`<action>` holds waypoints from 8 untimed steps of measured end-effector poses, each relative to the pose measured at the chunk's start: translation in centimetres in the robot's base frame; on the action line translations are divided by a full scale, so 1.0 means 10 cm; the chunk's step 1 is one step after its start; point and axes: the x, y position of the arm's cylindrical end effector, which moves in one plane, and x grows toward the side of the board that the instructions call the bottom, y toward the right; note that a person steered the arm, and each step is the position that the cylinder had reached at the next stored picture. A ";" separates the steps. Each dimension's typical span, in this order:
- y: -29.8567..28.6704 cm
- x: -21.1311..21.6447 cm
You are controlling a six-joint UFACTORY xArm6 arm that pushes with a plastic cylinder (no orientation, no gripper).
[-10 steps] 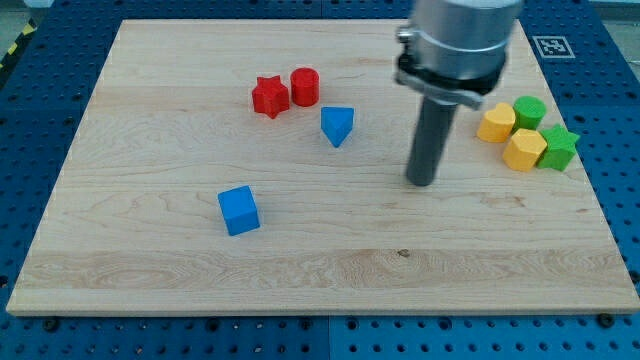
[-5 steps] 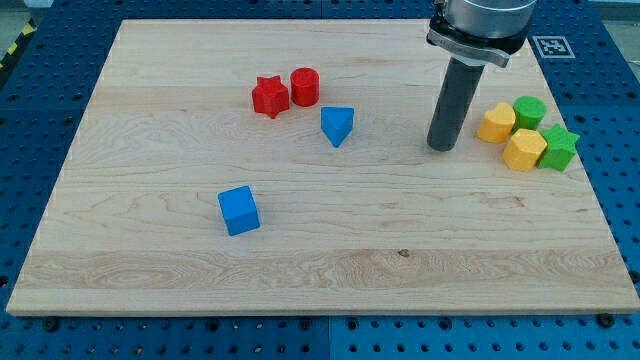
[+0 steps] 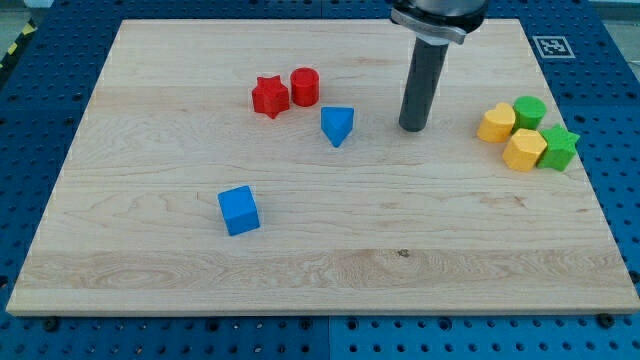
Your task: Move your arm closer to the blue triangle
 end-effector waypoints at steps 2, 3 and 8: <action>-0.03 0.18; -0.07 0.21; -0.93 0.10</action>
